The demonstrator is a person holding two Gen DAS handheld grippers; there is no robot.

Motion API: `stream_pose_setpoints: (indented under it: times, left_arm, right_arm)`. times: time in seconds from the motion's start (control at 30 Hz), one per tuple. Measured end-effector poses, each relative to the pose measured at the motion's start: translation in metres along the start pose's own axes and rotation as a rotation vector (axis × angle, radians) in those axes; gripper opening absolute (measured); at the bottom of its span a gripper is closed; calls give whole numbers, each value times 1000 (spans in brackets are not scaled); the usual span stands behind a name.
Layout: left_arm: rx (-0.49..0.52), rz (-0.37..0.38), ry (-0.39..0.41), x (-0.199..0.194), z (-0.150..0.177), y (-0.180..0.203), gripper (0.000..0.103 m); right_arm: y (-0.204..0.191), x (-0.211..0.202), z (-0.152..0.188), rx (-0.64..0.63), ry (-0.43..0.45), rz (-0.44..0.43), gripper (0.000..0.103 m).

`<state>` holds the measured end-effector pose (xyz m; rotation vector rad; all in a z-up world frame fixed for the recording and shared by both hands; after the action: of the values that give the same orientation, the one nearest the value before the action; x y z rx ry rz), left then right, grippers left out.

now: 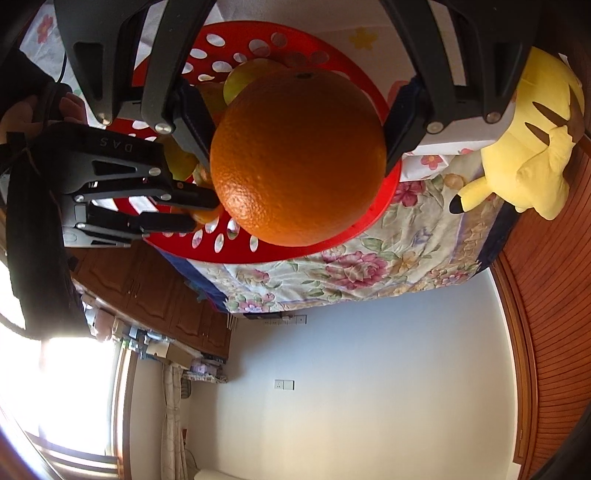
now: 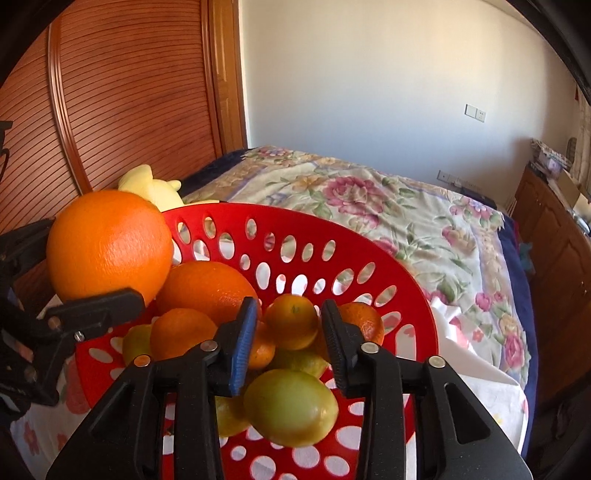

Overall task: Organize fruits
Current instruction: 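Lift the large orange and tangerine and carry both over the red basket, then open both tools to drop the orange and tangerine into the basket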

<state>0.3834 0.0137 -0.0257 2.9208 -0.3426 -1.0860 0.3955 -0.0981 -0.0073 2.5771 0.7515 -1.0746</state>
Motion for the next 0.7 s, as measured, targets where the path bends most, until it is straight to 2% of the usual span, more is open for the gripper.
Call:
stream_pose_setpoints:
  times: [0.1, 0.2, 0.43, 0.7]
  left_arm:
    - [6, -1, -18, 7, 1, 2, 80]
    - [-1, 1, -20, 10, 1, -1, 81]
    - [-4, -21, -26, 11, 4, 0, 82]
    - [-7, -87, 27, -7, 7, -1, 82]
  right_arm:
    - [0, -2, 1, -3, 3, -2, 39]
    - [-1, -5, 4, -5, 8, 4, 44]
    - [-4, -12, 13, -10, 11, 10, 45]
    - [-12, -30, 27, -20, 21, 14, 45]
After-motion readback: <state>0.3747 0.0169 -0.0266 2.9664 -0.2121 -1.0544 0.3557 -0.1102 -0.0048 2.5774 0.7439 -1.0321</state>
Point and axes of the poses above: each gripper's, at about its wrist camera, not at the fingertips, and x roughly the way its jaws point, y to its right, z to its underside, the point moved 1 cm from there along x, roughly the way its jaws point, and after that the axes turned 3 degrees about -x, right-handed, at the moved point
